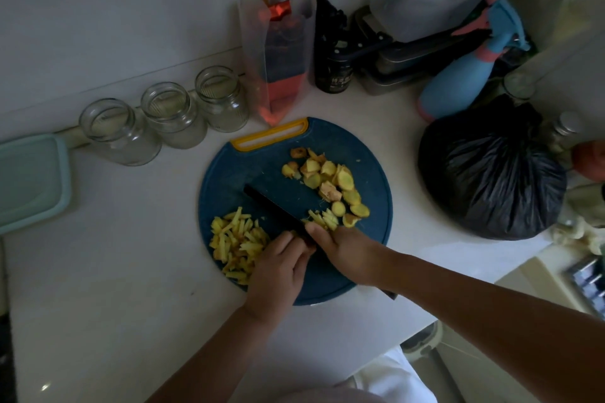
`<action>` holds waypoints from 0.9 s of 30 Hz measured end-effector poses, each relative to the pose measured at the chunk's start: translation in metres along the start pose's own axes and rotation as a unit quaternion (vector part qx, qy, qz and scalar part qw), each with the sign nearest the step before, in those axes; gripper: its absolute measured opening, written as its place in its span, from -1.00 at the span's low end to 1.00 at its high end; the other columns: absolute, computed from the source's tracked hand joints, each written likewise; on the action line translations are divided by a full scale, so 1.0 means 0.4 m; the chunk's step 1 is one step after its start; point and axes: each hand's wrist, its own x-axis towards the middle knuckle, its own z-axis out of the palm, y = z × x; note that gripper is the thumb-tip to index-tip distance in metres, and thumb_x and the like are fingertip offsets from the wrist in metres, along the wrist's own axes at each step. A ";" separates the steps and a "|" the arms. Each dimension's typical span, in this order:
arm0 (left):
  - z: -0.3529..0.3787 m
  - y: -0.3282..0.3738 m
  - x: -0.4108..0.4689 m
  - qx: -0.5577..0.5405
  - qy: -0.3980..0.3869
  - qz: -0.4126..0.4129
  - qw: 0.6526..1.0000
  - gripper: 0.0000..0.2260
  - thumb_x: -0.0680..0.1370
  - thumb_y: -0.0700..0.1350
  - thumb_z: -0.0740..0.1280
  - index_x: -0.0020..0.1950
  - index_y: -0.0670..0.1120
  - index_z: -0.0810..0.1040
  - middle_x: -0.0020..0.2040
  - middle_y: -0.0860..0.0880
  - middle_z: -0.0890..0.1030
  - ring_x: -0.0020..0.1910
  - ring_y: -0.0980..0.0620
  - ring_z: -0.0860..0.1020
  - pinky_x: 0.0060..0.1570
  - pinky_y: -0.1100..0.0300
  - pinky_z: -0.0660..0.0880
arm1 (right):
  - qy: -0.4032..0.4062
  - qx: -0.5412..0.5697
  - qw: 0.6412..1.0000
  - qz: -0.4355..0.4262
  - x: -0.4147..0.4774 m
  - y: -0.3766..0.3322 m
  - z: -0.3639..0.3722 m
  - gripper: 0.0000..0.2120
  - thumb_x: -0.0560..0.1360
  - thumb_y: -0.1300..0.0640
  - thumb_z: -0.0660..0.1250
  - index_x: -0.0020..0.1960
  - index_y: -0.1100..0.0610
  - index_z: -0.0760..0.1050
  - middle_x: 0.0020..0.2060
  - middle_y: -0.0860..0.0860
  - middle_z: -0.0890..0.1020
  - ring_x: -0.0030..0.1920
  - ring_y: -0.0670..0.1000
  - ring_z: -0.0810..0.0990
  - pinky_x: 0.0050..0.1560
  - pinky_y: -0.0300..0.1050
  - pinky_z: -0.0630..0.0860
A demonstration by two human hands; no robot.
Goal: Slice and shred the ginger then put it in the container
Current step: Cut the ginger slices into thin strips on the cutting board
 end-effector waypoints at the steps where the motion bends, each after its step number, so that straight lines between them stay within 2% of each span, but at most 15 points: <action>1: -0.001 0.003 0.000 0.001 -0.003 0.001 1.000 -0.66 0.61 -0.05 0.19 -0.26 -0.20 0.53 -0.29 -0.06 0.46 -0.32 0.10 0.41 -0.30 0.29 0.38 | 0.005 0.029 1.000 0.011 0.006 -0.012 0.002 -0.58 0.66 -0.16 -0.06 -0.27 0.02 0.28 -0.30 0.09 0.49 -0.32 -0.05 0.47 -0.28 -0.37 0.41; 3: -0.004 0.005 -0.001 0.002 -0.006 0.001 1.000 -0.72 0.58 -0.09 0.23 -0.26 -0.21 0.53 -0.28 -0.06 0.46 -0.31 0.09 0.41 -0.29 0.29 0.38 | 0.005 0.042 0.999 0.021 0.014 -0.024 0.001 -0.55 0.64 -0.19 -0.04 -0.28 0.04 0.31 -0.32 0.10 0.50 -0.34 -0.04 0.51 -0.25 -0.25 0.44; 5: -0.008 0.006 0.001 -0.007 -0.010 0.000 1.000 -0.74 0.58 -0.11 0.24 -0.24 -0.21 0.53 -0.27 -0.06 0.46 -0.31 0.08 0.44 -0.28 0.27 0.40 | 0.004 0.081 0.995 0.053 0.006 -0.012 -0.004 -0.45 0.60 -0.28 -0.01 -0.34 0.11 0.32 -0.45 0.04 0.43 -0.56 -0.15 0.41 -0.47 -0.32 0.36; 6: -0.010 0.008 0.001 -0.011 -0.011 0.001 1.000 -0.75 0.58 -0.12 0.24 -0.24 -0.21 0.53 -0.26 -0.06 0.46 -0.30 0.08 0.44 -0.27 0.27 0.41 | 0.002 0.107 0.992 0.071 -0.003 -0.002 -0.006 -0.43 0.58 -0.31 0.00 -0.36 0.12 0.29 -0.51 0.02 0.39 -0.63 -0.14 0.34 -0.55 -0.30 0.31; 11: -0.015 0.003 -0.005 -0.006 -0.016 0.019 1.000 -0.79 0.58 -0.14 0.26 -0.22 -0.21 0.53 -0.22 -0.03 0.48 -0.25 0.14 0.46 -0.24 0.35 0.41 | -0.019 0.165 0.978 0.130 -0.070 0.044 -0.003 -0.43 0.54 -0.36 0.04 -0.36 0.11 0.20 -0.66 -0.10 0.25 -0.66 -0.09 0.18 -0.57 -0.28 0.14; 15: -0.023 0.003 -0.006 0.006 -0.026 0.041 0.999 -0.77 0.60 -0.12 0.21 -0.18 -0.19 0.54 -0.21 -0.02 0.49 -0.22 0.16 0.48 -0.22 0.35 0.44 | -0.006 0.186 0.974 0.130 -0.093 0.059 0.002 -0.43 0.51 -0.38 0.04 -0.34 0.11 0.23 -0.64 -0.09 0.27 -0.65 -0.08 0.19 -0.55 -0.27 0.17; 21: -0.032 -0.011 -0.006 0.035 -0.041 0.053 0.997 -0.65 0.66 -0.03 0.10 -0.09 -0.17 0.61 -0.20 -0.01 0.51 -0.26 0.08 0.53 -0.30 0.17 0.50 | 0.008 0.190 0.974 0.121 -0.104 0.070 0.004 -0.42 0.51 -0.39 0.06 -0.34 0.11 0.25 -0.61 -0.08 0.29 -0.63 -0.07 0.20 -0.55 -0.28 0.18; 24: -0.038 -0.006 0.000 0.030 -0.026 0.056 0.998 -0.63 0.66 -0.02 0.11 -0.08 -0.17 0.64 -0.22 -0.01 0.50 -0.27 0.12 0.52 -0.29 0.29 0.47 | 0.022 0.172 0.980 0.100 -0.114 0.078 0.000 -0.41 0.50 -0.39 0.07 -0.36 0.12 0.27 -0.55 -0.04 0.32 -0.62 -0.07 0.22 -0.56 -0.27 0.20; 27: -0.042 0.002 0.005 0.024 -0.014 0.057 0.998 -0.74 0.61 -0.07 0.19 -0.10 -0.14 0.61 -0.23 0.00 0.50 -0.26 0.15 0.49 -0.28 0.37 0.39 | 0.038 0.152 0.985 0.077 -0.128 0.083 -0.001 -0.40 0.50 -0.37 0.08 -0.37 0.14 0.32 -0.53 -0.02 0.36 -0.65 -0.12 0.27 -0.59 -0.30 0.25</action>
